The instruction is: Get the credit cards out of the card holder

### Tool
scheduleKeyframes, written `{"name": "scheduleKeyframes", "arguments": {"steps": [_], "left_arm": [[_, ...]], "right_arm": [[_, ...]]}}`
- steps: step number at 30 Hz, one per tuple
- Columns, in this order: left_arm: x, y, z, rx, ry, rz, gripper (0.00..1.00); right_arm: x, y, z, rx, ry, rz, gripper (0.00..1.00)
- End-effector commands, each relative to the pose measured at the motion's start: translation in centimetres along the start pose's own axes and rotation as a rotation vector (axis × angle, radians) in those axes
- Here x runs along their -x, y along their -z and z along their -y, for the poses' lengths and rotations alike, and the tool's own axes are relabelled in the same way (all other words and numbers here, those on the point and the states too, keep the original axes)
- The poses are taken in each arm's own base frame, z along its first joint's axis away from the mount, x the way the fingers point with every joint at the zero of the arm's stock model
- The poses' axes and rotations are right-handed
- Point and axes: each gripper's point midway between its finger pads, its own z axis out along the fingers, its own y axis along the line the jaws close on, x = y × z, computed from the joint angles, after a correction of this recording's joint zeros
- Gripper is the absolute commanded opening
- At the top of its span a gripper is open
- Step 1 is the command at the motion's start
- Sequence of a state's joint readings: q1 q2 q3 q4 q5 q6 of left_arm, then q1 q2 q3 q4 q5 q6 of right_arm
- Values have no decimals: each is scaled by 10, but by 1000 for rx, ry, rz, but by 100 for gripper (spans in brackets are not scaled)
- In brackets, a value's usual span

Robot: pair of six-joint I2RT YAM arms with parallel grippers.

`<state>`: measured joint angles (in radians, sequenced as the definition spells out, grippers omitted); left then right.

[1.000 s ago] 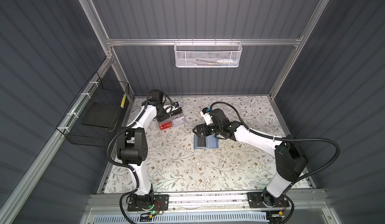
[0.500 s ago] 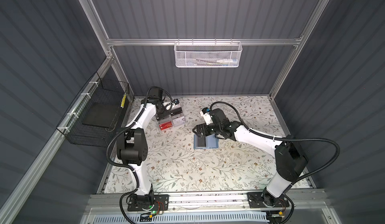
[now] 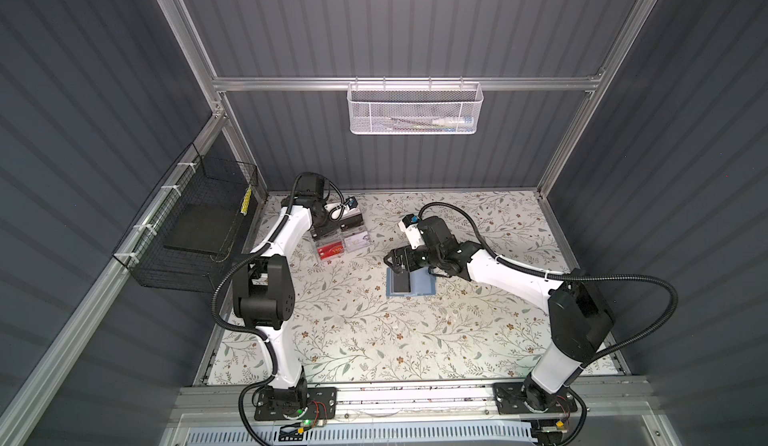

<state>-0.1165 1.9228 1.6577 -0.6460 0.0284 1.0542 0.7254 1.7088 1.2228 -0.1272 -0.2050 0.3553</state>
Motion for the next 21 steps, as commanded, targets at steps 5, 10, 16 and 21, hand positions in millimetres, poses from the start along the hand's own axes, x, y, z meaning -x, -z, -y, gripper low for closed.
{"name": "scheduleKeyframes", "arguments": {"steps": [5,10,16,21], "left_arm": [[-12,7,4,-17,-40,10,0],[-13,7,1,0,-42,24,0],[-14,0,5,-15,-43,27,0],[-16,-5,8,-25,-43,25,0]], "right_arm": [[-8,-5,-3,13,6,-19,99],[-9,-5,-3,11,8,-20,99],[-8,-3,-4,12,11,-17,99],[-8,-3,-4,10,10,-18,99]]}}
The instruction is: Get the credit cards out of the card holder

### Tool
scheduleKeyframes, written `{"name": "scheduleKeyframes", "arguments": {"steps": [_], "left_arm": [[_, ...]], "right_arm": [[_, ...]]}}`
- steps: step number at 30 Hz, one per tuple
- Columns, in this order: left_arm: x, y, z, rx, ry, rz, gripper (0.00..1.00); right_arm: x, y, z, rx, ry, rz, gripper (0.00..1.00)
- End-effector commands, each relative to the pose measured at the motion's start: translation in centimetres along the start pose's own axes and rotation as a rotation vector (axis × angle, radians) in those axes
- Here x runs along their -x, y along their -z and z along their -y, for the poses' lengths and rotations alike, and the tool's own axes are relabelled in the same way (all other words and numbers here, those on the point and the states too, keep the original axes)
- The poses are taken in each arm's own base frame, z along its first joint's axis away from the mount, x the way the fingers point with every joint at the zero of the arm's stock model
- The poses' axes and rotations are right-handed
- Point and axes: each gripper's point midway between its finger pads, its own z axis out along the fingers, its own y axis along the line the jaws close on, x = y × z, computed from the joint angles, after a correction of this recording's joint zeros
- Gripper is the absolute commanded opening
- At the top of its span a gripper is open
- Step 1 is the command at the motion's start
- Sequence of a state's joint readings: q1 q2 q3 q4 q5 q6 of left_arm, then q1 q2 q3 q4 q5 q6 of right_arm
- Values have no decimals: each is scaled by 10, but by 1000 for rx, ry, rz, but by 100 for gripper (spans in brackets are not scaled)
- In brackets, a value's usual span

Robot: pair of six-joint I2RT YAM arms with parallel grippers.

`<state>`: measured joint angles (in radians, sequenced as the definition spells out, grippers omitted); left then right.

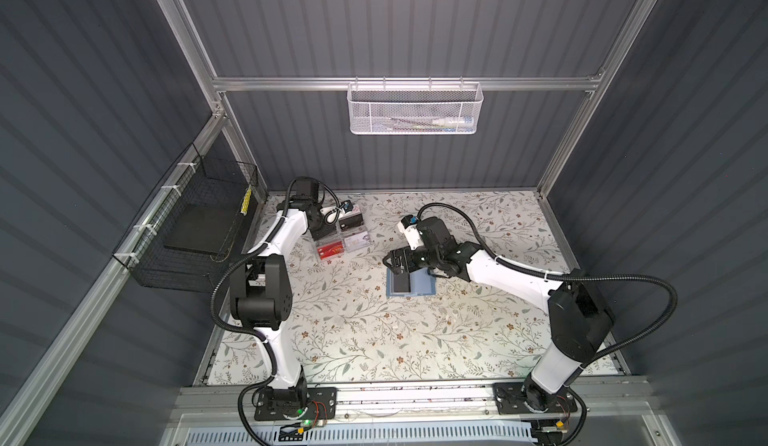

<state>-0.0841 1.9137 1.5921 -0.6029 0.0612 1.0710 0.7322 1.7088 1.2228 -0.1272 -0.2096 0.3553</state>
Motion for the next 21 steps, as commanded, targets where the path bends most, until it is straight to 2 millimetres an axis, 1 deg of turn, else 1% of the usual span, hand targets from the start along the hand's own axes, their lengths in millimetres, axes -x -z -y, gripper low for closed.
{"name": "scheduleKeyframes", "arguments": {"steps": [1,10,13,21], "left_arm": [[0,4,2,-7,-55,16,0],[0,1,7,-18,-75,26,0],[-2,0,7,-10,-77,14,0],[-1,3,4,8,-82,22,0]], "right_arm": [[-7,-3,0,3,5,-16,99],[-8,-5,0,1,7,-18,99],[-7,-5,0,5,5,-19,99],[-8,-6,-1,6,7,-19,99]]}}
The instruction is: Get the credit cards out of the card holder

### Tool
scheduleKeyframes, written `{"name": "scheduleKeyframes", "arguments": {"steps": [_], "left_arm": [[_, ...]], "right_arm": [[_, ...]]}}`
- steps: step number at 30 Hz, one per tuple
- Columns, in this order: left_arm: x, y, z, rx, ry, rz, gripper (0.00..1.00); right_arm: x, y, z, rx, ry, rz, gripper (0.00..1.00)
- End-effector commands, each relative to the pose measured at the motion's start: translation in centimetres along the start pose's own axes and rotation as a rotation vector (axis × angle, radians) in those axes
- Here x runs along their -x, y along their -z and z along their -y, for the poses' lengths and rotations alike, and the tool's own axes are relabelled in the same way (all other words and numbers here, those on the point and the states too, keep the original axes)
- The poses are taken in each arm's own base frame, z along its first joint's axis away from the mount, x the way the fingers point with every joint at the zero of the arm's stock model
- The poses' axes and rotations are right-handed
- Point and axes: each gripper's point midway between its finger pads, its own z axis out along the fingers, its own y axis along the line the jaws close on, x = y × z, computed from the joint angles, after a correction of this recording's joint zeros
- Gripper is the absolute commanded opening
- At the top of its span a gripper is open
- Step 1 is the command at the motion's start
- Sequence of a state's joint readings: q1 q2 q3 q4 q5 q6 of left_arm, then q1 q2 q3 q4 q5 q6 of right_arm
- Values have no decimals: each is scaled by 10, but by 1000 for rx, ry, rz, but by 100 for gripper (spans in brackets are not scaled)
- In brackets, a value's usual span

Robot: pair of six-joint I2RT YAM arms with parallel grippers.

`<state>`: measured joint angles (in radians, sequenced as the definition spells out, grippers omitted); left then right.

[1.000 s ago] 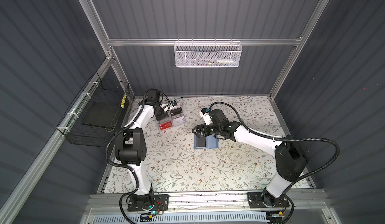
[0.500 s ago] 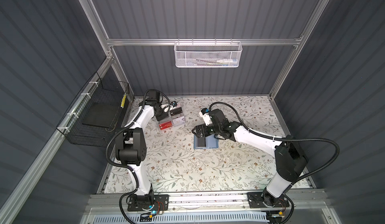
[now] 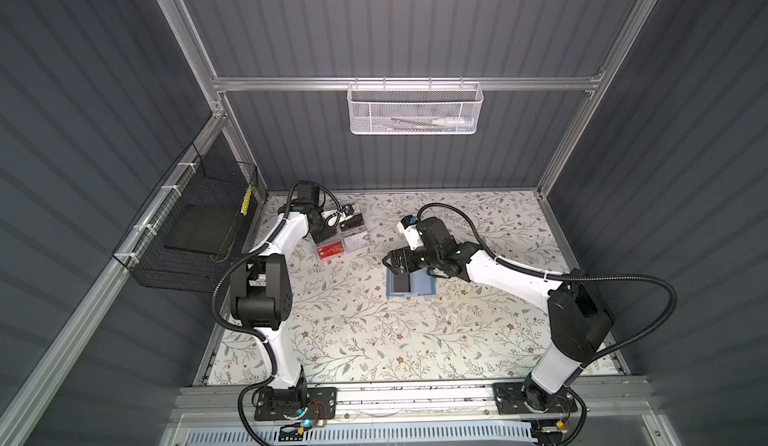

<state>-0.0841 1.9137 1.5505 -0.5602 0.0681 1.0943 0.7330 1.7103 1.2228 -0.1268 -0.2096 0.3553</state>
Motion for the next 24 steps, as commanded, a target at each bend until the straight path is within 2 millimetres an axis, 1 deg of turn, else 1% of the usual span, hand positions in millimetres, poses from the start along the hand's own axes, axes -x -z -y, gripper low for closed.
{"name": "scheduleKeyframes", "arguments": {"steps": [1,3,6,10,13,19,21,24], "left_arm": [[3,12,-2,13,-60,19,0],[3,12,-3,20,-58,22,1],[2,12,-3,25,-56,19,9],[3,13,-4,33,-55,22,11],[3,13,-4,41,-53,22,16],[6,17,-7,53,-56,26,17],[6,18,-8,61,-59,26,19],[7,19,-11,73,-62,16,19]], "right_arm": [[-7,-5,-1,6,7,-18,99],[-8,-6,-2,8,7,-20,99],[-7,-5,-2,7,8,-18,99],[-7,-5,-2,7,8,-18,99],[-8,-5,-2,7,8,-19,99],[-7,-5,-2,7,10,-19,99],[-7,-5,-3,7,11,-17,99],[-8,-5,-3,6,11,-19,99]]}}
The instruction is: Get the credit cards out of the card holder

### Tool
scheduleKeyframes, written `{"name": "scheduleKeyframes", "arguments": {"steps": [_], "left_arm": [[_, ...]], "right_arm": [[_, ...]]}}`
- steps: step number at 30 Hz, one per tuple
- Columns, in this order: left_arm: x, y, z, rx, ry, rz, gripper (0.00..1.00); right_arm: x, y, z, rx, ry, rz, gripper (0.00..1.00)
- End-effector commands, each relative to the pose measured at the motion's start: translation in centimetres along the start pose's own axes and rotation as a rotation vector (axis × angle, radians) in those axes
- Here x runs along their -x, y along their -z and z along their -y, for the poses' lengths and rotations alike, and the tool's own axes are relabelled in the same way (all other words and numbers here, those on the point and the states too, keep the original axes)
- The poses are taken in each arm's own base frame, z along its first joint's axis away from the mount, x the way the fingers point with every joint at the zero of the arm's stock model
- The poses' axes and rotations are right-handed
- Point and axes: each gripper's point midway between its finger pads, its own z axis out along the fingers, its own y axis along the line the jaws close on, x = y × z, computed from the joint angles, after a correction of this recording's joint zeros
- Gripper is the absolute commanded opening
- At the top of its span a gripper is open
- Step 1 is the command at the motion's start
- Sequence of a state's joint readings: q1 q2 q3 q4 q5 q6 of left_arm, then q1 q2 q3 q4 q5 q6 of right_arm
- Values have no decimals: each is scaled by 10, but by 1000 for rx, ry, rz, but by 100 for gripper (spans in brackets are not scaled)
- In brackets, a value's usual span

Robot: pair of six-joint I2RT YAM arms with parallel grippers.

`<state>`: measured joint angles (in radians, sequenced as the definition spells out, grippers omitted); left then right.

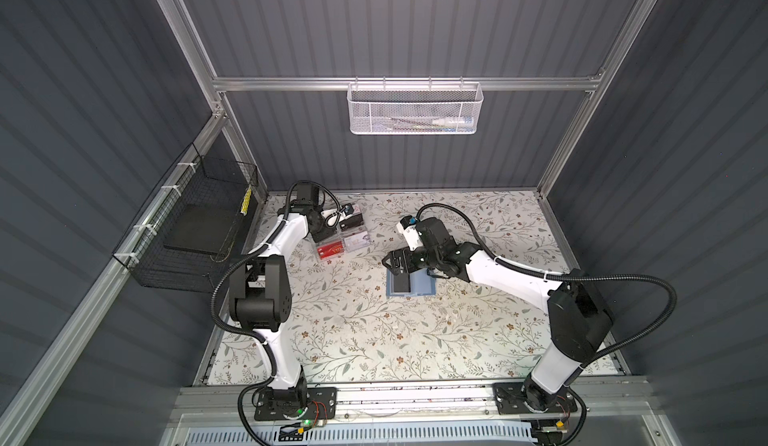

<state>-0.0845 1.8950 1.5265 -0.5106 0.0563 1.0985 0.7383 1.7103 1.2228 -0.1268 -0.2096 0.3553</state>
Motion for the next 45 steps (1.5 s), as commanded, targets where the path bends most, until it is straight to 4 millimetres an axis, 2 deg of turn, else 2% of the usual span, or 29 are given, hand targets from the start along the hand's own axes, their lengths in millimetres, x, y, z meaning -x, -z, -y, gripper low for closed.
{"name": "scheduleKeyframes", "arguments": {"steps": [1,11,19,23,24,25,45], "left_arm": [[5,16,-6,32,-55,8,19],[4,8,1,19,-61,2,19],[5,4,-1,77,-75,-10,20],[10,10,-9,130,-77,13,23],[5,4,0,112,-78,4,23],[5,4,1,113,-79,6,24],[8,-3,1,209,-79,10,41]], "right_arm": [[-6,-5,0,2,8,-17,99],[-7,-4,0,3,9,-19,99],[-7,-5,-1,4,11,-18,99],[-8,-6,-1,4,10,-22,99],[-7,-6,-2,6,11,-21,99],[-8,-7,-2,5,10,-22,99],[-8,-6,-3,6,17,-23,99]]}}
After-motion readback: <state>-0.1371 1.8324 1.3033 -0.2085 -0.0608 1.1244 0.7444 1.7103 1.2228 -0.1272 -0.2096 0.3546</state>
